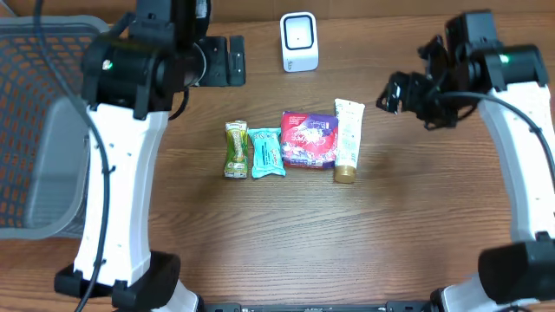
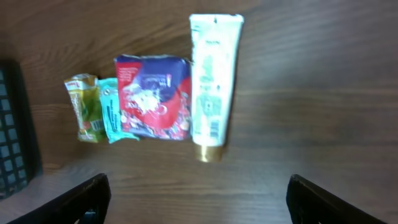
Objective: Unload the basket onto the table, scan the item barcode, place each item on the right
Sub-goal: 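Move the right gripper to the white tube and grasp it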
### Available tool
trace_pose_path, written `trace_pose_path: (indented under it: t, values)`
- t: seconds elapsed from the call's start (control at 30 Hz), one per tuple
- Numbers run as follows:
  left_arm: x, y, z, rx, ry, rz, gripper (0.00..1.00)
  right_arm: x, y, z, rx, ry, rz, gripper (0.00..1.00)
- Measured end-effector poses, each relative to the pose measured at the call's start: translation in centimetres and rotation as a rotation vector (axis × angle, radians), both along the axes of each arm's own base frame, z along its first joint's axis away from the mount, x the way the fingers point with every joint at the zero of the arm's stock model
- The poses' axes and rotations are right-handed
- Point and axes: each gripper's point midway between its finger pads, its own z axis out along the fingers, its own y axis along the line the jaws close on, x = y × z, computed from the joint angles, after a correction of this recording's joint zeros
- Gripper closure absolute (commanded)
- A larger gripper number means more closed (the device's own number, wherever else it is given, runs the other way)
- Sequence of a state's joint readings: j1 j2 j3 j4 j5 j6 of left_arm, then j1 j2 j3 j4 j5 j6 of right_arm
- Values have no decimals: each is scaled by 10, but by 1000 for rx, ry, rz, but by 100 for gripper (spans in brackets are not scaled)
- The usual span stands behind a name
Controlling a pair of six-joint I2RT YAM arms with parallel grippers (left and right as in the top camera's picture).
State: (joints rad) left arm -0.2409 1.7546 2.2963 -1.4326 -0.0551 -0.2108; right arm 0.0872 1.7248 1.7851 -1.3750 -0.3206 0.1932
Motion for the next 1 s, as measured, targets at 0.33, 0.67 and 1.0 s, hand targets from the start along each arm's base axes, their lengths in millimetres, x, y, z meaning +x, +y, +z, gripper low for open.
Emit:
trace_pose_path:
  t: [0.33,0.67,1.0]
  values:
    - [-2,1,0,2,5,0,0,7,16,-70,3,179,80,11]
    - [-2,1,0,2,6,0,0,10,21,-144,4,224,100,13]
    - [-2,1,-1,3,8,0,1,11,43,-183,64,169,144,17]
